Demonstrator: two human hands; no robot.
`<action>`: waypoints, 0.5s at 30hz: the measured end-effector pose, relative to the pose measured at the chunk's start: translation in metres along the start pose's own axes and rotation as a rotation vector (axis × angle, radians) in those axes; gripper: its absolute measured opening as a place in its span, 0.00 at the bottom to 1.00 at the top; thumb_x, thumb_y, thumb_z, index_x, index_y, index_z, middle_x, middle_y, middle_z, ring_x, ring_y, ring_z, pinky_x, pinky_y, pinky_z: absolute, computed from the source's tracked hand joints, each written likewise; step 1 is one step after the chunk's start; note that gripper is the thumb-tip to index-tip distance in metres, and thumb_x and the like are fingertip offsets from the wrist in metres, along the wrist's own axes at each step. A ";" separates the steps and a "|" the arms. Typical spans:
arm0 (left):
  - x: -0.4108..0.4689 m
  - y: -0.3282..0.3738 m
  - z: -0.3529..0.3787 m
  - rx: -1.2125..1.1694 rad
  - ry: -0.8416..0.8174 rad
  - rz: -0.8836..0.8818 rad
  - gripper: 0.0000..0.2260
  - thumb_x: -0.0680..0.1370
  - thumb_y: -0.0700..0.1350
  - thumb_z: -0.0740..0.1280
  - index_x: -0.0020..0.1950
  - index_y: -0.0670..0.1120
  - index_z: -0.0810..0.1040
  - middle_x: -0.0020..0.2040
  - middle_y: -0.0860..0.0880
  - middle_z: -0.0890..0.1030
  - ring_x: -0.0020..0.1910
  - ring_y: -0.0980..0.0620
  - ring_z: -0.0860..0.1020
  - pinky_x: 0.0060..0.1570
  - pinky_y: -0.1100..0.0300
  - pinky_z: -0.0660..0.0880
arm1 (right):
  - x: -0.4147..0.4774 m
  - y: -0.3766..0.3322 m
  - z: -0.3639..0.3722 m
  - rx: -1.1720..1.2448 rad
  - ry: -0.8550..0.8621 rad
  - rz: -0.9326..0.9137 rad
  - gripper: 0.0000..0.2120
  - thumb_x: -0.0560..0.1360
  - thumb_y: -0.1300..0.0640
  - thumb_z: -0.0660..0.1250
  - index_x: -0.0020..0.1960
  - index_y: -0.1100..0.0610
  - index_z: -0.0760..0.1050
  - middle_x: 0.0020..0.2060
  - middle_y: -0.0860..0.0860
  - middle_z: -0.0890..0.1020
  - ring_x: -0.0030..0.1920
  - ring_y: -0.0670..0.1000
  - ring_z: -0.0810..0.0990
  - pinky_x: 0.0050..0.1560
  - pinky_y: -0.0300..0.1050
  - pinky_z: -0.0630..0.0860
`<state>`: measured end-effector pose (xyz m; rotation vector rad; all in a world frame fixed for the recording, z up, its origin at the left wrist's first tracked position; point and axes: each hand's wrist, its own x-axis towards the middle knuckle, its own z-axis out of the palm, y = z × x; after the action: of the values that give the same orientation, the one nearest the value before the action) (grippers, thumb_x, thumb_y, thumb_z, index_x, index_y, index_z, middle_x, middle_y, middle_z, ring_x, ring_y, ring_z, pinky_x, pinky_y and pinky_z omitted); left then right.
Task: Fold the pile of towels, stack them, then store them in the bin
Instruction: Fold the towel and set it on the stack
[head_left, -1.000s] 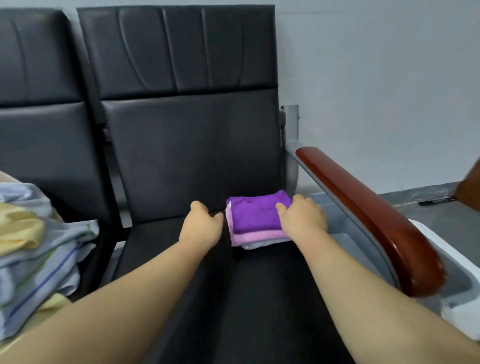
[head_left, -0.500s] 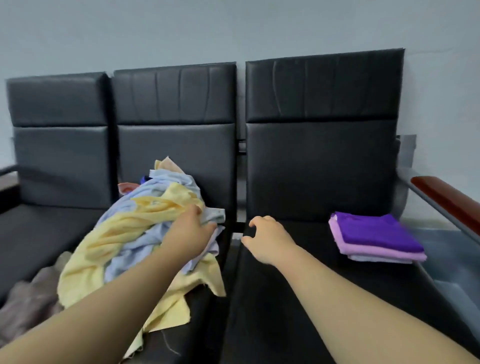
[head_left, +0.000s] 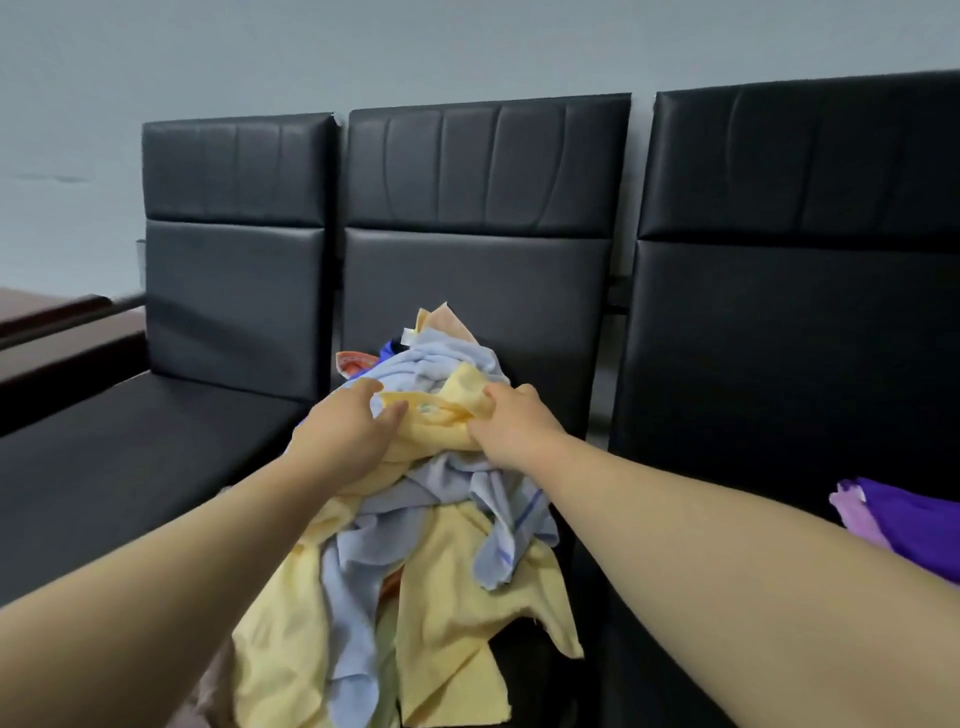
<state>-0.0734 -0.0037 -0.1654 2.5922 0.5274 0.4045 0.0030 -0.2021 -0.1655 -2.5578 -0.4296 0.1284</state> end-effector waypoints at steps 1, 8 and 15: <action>0.006 0.000 0.002 -0.012 0.020 0.022 0.25 0.79 0.65 0.59 0.70 0.53 0.72 0.61 0.50 0.80 0.58 0.45 0.78 0.56 0.47 0.76 | 0.007 0.002 0.003 -0.040 0.006 0.025 0.20 0.80 0.49 0.60 0.71 0.49 0.71 0.65 0.54 0.69 0.58 0.60 0.78 0.57 0.53 0.78; 0.026 0.041 0.011 0.328 -0.057 0.261 0.17 0.79 0.62 0.64 0.68 0.64 0.74 0.65 0.51 0.71 0.65 0.42 0.68 0.55 0.48 0.67 | 0.012 0.016 -0.016 0.029 0.064 -0.050 0.10 0.79 0.54 0.64 0.41 0.56 0.78 0.42 0.53 0.80 0.42 0.54 0.76 0.35 0.45 0.68; 0.004 0.086 -0.011 0.011 -0.098 0.350 0.09 0.82 0.52 0.64 0.49 0.50 0.80 0.44 0.52 0.80 0.45 0.51 0.77 0.44 0.61 0.69 | -0.033 0.031 -0.091 0.666 -0.024 0.026 0.10 0.84 0.54 0.64 0.58 0.58 0.81 0.53 0.55 0.87 0.52 0.54 0.86 0.57 0.51 0.81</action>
<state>-0.0491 -0.0687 -0.1129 2.7003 0.0394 0.3838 -0.0034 -0.2828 -0.1040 -1.9076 -0.2974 0.2632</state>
